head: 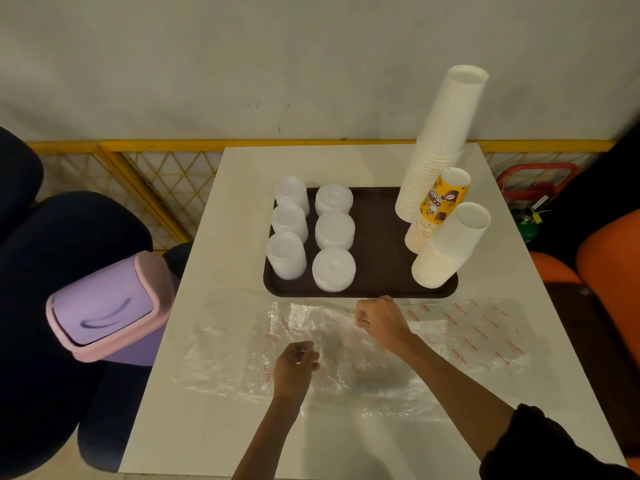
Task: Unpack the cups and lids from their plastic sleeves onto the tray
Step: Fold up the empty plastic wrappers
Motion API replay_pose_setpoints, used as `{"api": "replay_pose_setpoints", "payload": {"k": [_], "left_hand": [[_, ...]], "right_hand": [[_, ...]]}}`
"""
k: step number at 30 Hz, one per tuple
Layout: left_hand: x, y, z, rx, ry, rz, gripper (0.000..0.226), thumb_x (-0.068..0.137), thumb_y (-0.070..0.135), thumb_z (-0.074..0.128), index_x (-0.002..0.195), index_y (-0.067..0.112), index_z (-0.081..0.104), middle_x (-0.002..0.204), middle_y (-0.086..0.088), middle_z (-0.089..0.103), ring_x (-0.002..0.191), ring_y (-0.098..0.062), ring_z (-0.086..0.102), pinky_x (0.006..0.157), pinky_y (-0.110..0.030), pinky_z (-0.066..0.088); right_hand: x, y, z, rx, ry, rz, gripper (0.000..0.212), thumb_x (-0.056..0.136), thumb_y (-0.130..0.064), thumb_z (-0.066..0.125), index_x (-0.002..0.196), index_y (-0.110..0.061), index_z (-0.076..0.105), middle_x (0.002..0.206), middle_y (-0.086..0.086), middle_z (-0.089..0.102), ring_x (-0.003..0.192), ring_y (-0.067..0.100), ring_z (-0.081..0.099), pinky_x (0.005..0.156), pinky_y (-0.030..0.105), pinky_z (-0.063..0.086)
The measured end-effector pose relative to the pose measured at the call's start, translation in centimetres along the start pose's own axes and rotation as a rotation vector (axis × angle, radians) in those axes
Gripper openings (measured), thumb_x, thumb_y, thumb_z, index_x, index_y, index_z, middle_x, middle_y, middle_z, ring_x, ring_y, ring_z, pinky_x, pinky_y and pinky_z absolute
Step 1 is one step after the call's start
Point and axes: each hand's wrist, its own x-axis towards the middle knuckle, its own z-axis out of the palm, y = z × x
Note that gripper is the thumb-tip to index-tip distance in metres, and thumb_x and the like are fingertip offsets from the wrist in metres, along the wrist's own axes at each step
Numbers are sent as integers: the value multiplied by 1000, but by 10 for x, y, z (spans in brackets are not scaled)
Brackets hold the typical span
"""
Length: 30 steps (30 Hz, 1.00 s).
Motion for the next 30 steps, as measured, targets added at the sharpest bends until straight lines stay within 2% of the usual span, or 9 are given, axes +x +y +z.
{"api": "replay_pose_setpoints", "payload": {"k": [4,7,10,13,16,19,24,28,30], "left_hand": [[-1,-2,-1,-4,1,-1,13,94,4,51,97,11,61,81,-5,68,67,-14,63,60,-21,44],[-2,-1,-2,1,1,2,14,94,3,50,95,12,60,80,-6,67,65,-13,62,56,-17,43],[-3,-1,-5,8,-3,3,14,93,2,50,94,11,61,79,-6,66,62,-12,61,54,-15,43],[-5,-3,-10,8,-7,-9,15,94,3,48,97,9,61,77,-5,66,61,-13,61,56,-20,43],[-11,-4,-21,-35,2,-35,15,96,4,47,99,5,62,78,-7,65,64,-16,60,57,-22,42],[-20,0,-31,-84,10,-24,14,97,6,48,97,8,62,82,-8,66,69,-18,61,61,-25,45],[-31,13,-45,-217,-35,-5,11,94,14,56,100,6,62,92,-13,68,79,-22,64,69,-29,47],[-36,30,-48,-382,-150,-38,16,93,24,57,106,14,62,109,-9,64,101,-24,61,80,-35,49],[-39,43,-43,-479,-246,-54,15,95,25,52,106,21,61,115,-6,60,108,-22,56,88,-38,46]], "right_hand": [[-5,0,-2,-23,-4,-37,23,92,-24,59,107,-12,71,110,4,67,99,15,57,86,20,40],[-11,-2,-5,-26,22,-46,24,94,-23,57,111,-13,71,117,3,60,106,15,52,88,21,43],[-17,-8,-13,16,31,-26,21,92,-23,60,107,-13,71,114,1,60,99,12,56,84,18,45],[-24,-16,-27,176,-41,14,13,88,-20,65,97,-12,70,101,1,68,88,10,60,78,16,44],[-32,-24,-45,341,-110,36,3,83,-14,69,85,-14,67,86,1,70,82,14,65,79,26,52],[-36,-37,-68,475,-124,67,20,82,-8,69,74,-24,59,77,-5,67,80,14,67,81,30,54],[-44,-52,-106,763,-153,69,17,81,-8,72,95,-15,67,81,-3,72,83,12,70,85,25,52],[-55,-59,-128,997,-80,85,16,83,-9,70,92,-22,68,81,-8,73,85,8,70,87,22,51],[-59,-62,-135,1073,-25,85,15,85,-10,68,94,-21,68,81,-10,73,84,5,69,78,16,51]]}}
